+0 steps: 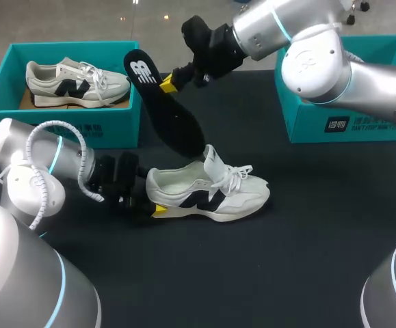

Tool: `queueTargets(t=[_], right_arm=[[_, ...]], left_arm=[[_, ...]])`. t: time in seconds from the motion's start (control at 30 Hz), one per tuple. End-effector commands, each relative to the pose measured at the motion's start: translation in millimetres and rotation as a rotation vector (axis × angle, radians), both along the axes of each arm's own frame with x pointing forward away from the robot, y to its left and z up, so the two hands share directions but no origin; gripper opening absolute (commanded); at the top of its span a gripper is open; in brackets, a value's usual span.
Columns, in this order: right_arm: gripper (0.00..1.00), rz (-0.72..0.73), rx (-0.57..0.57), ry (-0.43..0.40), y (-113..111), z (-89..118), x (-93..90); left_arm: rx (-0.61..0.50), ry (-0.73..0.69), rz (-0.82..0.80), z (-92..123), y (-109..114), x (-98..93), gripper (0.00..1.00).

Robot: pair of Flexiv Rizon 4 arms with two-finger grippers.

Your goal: Take the shoe out of the shoebox, open the shoe tongue, remove and reinsert the insole, then place the shoe into the shoebox

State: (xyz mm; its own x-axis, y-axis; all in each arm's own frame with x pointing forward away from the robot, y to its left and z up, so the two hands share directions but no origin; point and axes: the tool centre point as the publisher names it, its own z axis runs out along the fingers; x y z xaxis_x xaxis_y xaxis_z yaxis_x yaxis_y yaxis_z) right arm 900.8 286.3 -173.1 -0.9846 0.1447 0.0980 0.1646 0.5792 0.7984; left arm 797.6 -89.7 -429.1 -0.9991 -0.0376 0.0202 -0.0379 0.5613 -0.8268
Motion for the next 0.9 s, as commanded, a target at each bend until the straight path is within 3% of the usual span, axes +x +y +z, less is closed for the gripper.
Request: queueTargets(t=[0.03,0.23,0.53,0.77,0.9], right_arm=[[0.00,-0.013,0.021,0.019,1.4,1.1,3.5],[0.00,-0.057,0.157,0.103,-8.8,30.9,17.2],[0.00,-0.040,0.195,0.156,-39.0,85.2,29.2],[0.00,-0.061,0.233,0.177,-73.0,112.6,20.6],[0.00,-0.092,0.255,0.170,-91.7,120.6,5.1]], left_arm=[[0.000,-0.001,0.001,-3.0,0.2,-0.9,0.00],[0.000,-0.001,0.001,-3.0,0.2,-0.9,0.00],[0.000,-0.001,0.001,-3.0,0.2,-0.9,0.00],[0.000,-0.001,0.001,-3.0,0.2,-0.9,0.00],[0.000,-0.001,0.001,-3.0,0.2,-0.9,0.00]])
